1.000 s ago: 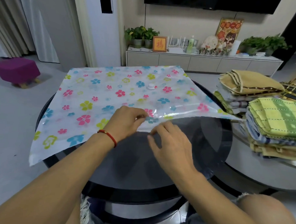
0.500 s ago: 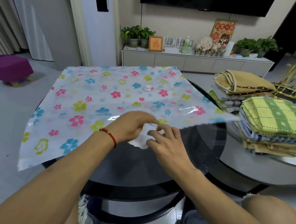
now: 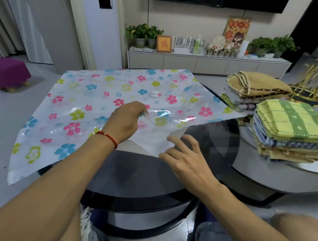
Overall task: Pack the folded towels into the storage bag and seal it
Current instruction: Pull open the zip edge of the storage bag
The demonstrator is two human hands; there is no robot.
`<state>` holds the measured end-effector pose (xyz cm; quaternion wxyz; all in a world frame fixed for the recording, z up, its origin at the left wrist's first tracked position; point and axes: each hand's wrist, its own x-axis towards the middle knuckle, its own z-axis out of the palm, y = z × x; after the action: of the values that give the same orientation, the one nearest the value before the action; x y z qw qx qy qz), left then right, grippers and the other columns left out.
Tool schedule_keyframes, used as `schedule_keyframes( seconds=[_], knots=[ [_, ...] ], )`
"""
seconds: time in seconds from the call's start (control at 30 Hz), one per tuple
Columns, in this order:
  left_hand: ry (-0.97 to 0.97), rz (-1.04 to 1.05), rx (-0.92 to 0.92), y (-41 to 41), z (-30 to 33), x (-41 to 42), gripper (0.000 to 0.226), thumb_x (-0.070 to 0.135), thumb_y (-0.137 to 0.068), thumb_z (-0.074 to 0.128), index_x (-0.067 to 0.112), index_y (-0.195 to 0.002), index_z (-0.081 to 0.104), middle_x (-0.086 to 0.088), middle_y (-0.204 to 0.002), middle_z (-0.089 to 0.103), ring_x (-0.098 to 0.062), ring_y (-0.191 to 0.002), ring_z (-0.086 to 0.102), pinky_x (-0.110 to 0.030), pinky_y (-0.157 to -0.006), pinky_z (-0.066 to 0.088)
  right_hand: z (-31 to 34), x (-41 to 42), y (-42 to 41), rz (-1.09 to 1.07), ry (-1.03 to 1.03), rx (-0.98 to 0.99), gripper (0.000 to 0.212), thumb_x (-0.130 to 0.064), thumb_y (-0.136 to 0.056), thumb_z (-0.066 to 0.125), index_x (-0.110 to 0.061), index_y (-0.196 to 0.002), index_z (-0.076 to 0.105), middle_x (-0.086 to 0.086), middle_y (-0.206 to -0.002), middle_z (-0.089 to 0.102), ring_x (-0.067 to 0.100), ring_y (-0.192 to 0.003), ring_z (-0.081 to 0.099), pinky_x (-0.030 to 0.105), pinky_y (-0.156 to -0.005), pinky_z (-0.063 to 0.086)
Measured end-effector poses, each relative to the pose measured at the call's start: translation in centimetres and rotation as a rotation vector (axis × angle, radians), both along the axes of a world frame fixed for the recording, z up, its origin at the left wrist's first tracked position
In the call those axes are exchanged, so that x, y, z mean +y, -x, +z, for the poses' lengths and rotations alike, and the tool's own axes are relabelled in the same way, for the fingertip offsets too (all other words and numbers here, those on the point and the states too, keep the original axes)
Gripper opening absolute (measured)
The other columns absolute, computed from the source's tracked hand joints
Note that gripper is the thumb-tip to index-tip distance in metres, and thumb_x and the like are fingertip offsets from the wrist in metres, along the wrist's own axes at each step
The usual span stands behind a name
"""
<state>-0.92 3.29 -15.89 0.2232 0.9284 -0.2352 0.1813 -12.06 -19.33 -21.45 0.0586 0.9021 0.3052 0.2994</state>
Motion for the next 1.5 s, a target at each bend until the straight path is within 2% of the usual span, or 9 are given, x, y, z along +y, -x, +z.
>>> schedule_keyframes(
  seconds=[0.2, 0.33, 0.47, 0.67, 0.83, 0.97, 1.07, 1.33, 1.5],
  knots=[
    [-0.324, -0.128, -0.178, 2.4, 1.1, -1.9, 0.025, 0.029, -0.086, 0.06, 0.024, -0.109, 0.067, 0.003, -0.11, 0.07, -0.026, -0.102, 0.062, -0.041, -0.085, 0.047, 1.3, -0.3, -1.5, 0.124, -0.04, -0.149, 0.018, -0.004, -0.094, 0.067, -0.017, -0.085, 0.074, -0.001, -0.098, 0.074, 0.029, -0.117, 0.068, 0.046, -0.108, 0.045],
    [-0.414, -0.204, -0.101, 3.4, 0.0, -4.7, 0.034, 0.026, -0.095, 0.048, 0.044, -0.123, 0.056, 0.008, -0.1, 0.07, -0.022, -0.092, 0.064, -0.031, -0.061, 0.038, 0.8, 0.3, -1.6, 0.061, -0.088, -0.215, 0.02, -0.003, -0.09, 0.066, -0.021, -0.085, 0.072, -0.006, -0.098, 0.077, 0.026, -0.118, 0.067, 0.046, -0.102, 0.037],
    [-0.187, -0.046, -0.064, 2.0, 0.0, -3.8, 0.043, 0.011, -0.091, 0.05, 0.04, -0.118, 0.065, 0.006, -0.096, 0.072, -0.026, -0.092, 0.065, -0.038, -0.066, 0.05, 0.7, -1.0, -1.3, -0.122, -0.138, -0.167, 0.03, 0.001, -0.079, 0.074, -0.02, -0.1, 0.071, -0.007, -0.085, 0.075, 0.026, -0.133, 0.059, 0.049, -0.104, 0.031],
    [-0.155, 0.166, -0.073, -0.4, -0.6, -2.4, 0.033, 0.005, -0.092, 0.051, 0.029, -0.109, 0.063, -0.004, -0.089, 0.063, -0.032, -0.079, 0.058, -0.034, -0.057, 0.042, 0.0, -2.0, 0.2, 0.058, 0.055, -0.074, 0.028, 0.012, -0.085, 0.058, -0.015, -0.088, 0.066, -0.003, -0.074, 0.07, 0.026, -0.142, 0.051, 0.051, -0.122, 0.024],
    [-0.115, 0.153, -0.074, -0.7, -1.3, -2.1, 0.025, 0.04, -0.095, 0.042, 0.023, -0.103, 0.059, -0.003, -0.086, 0.059, -0.027, -0.077, 0.055, -0.033, -0.059, 0.037, 0.8, -2.2, 0.6, 0.139, 0.224, 0.032, 0.023, 0.005, -0.09, 0.057, -0.016, -0.095, 0.066, -0.001, -0.078, 0.069, 0.026, -0.136, 0.055, 0.049, -0.121, 0.023],
    [-0.16, 0.087, -0.1, 0.1, -1.1, -3.3, 0.047, 0.075, -0.081, 0.04, 0.031, -0.084, 0.051, 0.005, -0.08, 0.054, -0.02, -0.075, 0.049, -0.033, -0.063, 0.038, 3.3, -2.2, -1.9, 0.133, 0.391, 0.017, 0.024, -0.003, -0.094, 0.049, -0.017, -0.105, 0.065, 0.004, -0.124, 0.069, 0.028, -0.14, 0.049, 0.051, -0.116, 0.023],
    [-0.184, 0.093, -0.137, 0.3, -1.2, -3.7, 0.054, 0.081, -0.083, 0.036, 0.029, -0.075, 0.048, 0.004, -0.076, 0.056, -0.021, -0.072, 0.05, -0.034, -0.062, 0.039, 5.3, -2.9, -3.4, 0.067, 0.463, 0.016, 0.022, 0.002, -0.09, 0.054, -0.018, -0.093, 0.063, -0.001, -0.106, 0.07, 0.026, -0.149, 0.039, 0.054, -0.117, 0.018],
    [-0.123, 0.286, -0.162, -0.2, -1.2, -3.5, 0.053, 0.074, -0.087, 0.042, 0.023, -0.073, 0.047, 0.0, -0.07, 0.051, -0.025, -0.067, 0.051, -0.033, -0.055, 0.038, 2.2, -5.4, 2.6, -0.147, 0.417, 0.175, 0.028, 0.003, -0.087, 0.049, -0.013, -0.094, 0.071, -0.002, -0.085, 0.072, 0.027, -0.147, 0.045, 0.054, -0.125, -0.001],
    [-0.049, 0.337, -0.147, -0.7, -1.0, -2.5, 0.053, 0.073, -0.087, 0.044, 0.022, -0.074, 0.05, -0.002, -0.074, 0.051, -0.027, -0.072, 0.052, -0.035, -0.058, 0.042, 2.6, -6.2, 4.4, -0.217, 0.176, 0.45, 0.04, -0.006, -0.084, 0.05, -0.024, -0.116, 0.067, -0.008, -0.114, 0.07, 0.017, -0.131, 0.056, 0.045, -0.124, 0.012]
  ],
)
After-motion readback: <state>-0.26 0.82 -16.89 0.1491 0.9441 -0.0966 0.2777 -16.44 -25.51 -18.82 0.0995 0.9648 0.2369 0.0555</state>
